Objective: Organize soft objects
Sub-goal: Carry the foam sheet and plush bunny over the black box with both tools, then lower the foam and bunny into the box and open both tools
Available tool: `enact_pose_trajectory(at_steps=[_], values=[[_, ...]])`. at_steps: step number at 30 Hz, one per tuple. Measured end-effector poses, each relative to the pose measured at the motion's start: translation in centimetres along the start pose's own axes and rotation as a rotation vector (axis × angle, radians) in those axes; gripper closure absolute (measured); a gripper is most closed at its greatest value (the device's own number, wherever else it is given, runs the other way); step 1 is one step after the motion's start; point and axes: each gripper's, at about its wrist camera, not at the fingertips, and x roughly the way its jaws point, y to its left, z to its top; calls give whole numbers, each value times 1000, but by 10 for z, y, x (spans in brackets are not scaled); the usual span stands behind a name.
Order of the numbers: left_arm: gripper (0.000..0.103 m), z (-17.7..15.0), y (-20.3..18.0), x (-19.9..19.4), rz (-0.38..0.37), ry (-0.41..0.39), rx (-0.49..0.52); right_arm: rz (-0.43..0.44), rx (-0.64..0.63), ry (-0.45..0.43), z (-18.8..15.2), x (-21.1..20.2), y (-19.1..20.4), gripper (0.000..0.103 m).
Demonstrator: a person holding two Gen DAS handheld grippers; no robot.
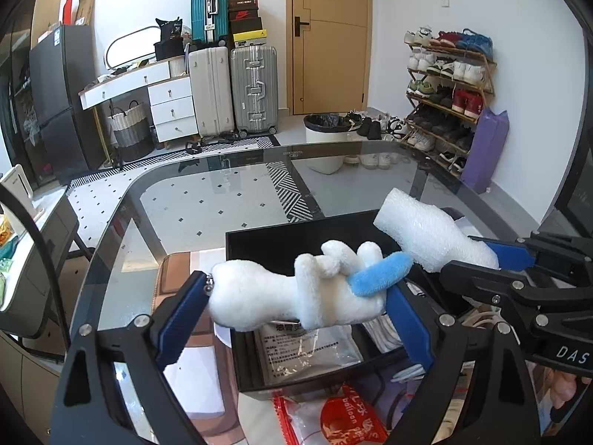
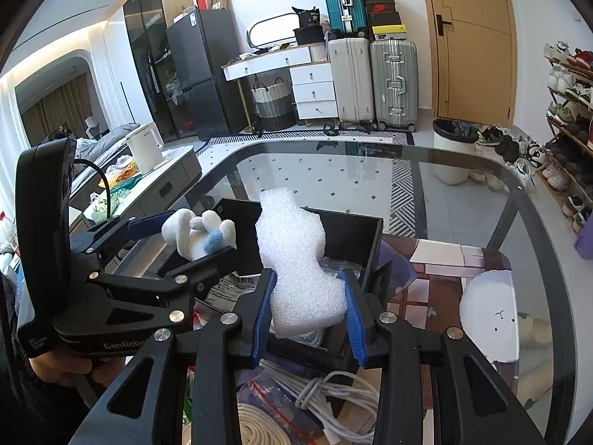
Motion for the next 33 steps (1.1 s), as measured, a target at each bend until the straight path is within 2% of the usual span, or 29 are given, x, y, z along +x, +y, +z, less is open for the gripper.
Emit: enact_pose_trajectory(at_steps=[23, 25, 28, 30, 32, 33], values=[[9, -3, -4, 18, 6, 42, 36, -5, 4, 15, 8, 18, -3, 66], [9, -3, -4, 18, 6, 46, 38, -3, 0, 13, 7, 16, -4, 57], [9, -3, -5, 17, 3, 50, 40, -10, -11, 0, 6, 10, -5, 49], [9, -4, -4, 15, -2, 54, 38, -16, -16, -2, 4, 7, -6, 29], [9, -5, -5, 13, -11, 59, 38, -25, -21, -3, 1, 3, -8, 17], [8, -5, -5, 12, -15, 61, 39, -32, -22, -9, -2, 0, -9, 15]])
